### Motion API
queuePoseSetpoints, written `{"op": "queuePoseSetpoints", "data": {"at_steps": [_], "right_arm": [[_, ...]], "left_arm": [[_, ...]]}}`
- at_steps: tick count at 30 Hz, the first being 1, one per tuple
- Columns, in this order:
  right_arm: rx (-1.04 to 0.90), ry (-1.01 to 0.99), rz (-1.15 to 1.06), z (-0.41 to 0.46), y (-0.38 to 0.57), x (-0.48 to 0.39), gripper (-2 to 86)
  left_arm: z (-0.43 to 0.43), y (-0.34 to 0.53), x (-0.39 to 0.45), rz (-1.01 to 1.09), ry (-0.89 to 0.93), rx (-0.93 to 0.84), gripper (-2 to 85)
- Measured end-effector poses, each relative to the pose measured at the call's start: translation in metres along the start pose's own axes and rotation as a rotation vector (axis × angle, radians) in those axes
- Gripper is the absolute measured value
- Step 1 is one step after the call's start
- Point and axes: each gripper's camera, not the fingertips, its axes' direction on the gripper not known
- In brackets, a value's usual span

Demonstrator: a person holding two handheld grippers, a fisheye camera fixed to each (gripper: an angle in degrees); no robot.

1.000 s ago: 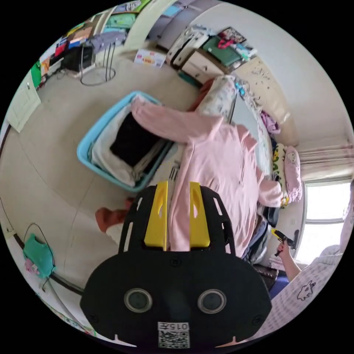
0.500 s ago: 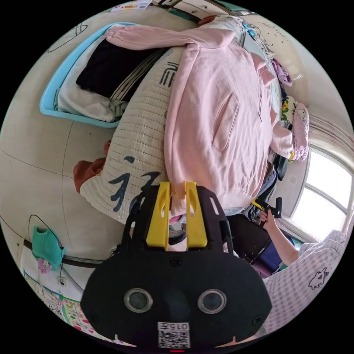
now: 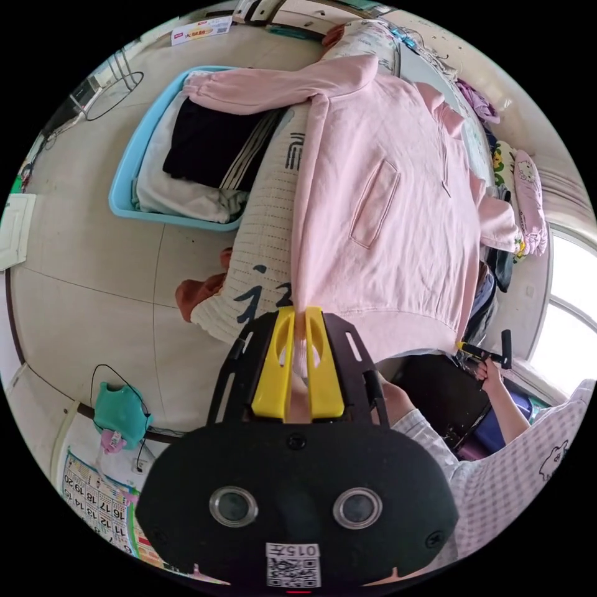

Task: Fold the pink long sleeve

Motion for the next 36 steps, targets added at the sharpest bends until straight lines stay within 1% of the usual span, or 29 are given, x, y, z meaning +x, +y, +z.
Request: {"op": "queuePoseSetpoints", "data": {"at_steps": [4,8,13,17,21,25,27,29,31,32,34,35,36], "right_arm": [[-0.019,0.083,0.032,0.019,-0.018,-0.006,1.2],[-0.028,0.149,0.041,0.024,-0.029,-0.014,1.7],[0.047,0.135,0.112,0.025,-0.025,-0.014,2.4],[0.115,0.226,0.191,0.026,-0.021,-0.028,2.7],[0.141,0.305,0.253,0.028,-0.023,-0.038,2.5],[0.162,0.338,0.231,0.027,-0.022,-0.041,1.7],[0.126,0.434,0.131,0.024,-0.022,-0.049,1.1],[0.126,0.498,0.074,0.018,-0.017,-0.051,0.8],[0.168,0.477,0.102,0.006,-0.008,-0.041,0.7],[0.178,0.422,0.123,0.002,-0.004,-0.031,0.6],[0.16,0.361,0.143,0.001,-0.008,-0.021,0.7],[0.128,0.363,0.141,0.004,-0.015,-0.021,0.8],[0.08,0.424,0.114,0.008,-0.023,-0.027,1.0]], "left_arm": [[0.02,-0.014,0.016,0.014,-0.073,-0.035,1.1],[0.029,-0.026,0.036,0.076,-0.143,-0.053,1.6],[0.032,-0.034,0.063,0.147,-0.221,-0.061,2.1],[0.036,-0.031,0.086,0.221,-0.298,-0.012,2.4],[0.035,-0.033,0.1,0.225,-0.308,-0.002,2.3],[0.036,-0.036,0.119,0.315,-0.349,-0.027,1.9],[0.03,-0.039,0.128,0.36,-0.366,-0.058,1.7],[0.021,-0.038,0.126,0.344,-0.351,-0.038,1.6],[0.013,-0.036,0.124,0.325,-0.346,-0.013,1.5],[0.012,-0.037,0.125,0.31,-0.341,-0.009,1.4],[0.018,-0.039,0.132,0.278,-0.349,-0.023,1.3],[0.026,-0.041,0.139,0.262,-0.369,-0.032,1.3],[0.032,-0.044,0.148,0.235,-0.41,-0.036,1.3]]}}
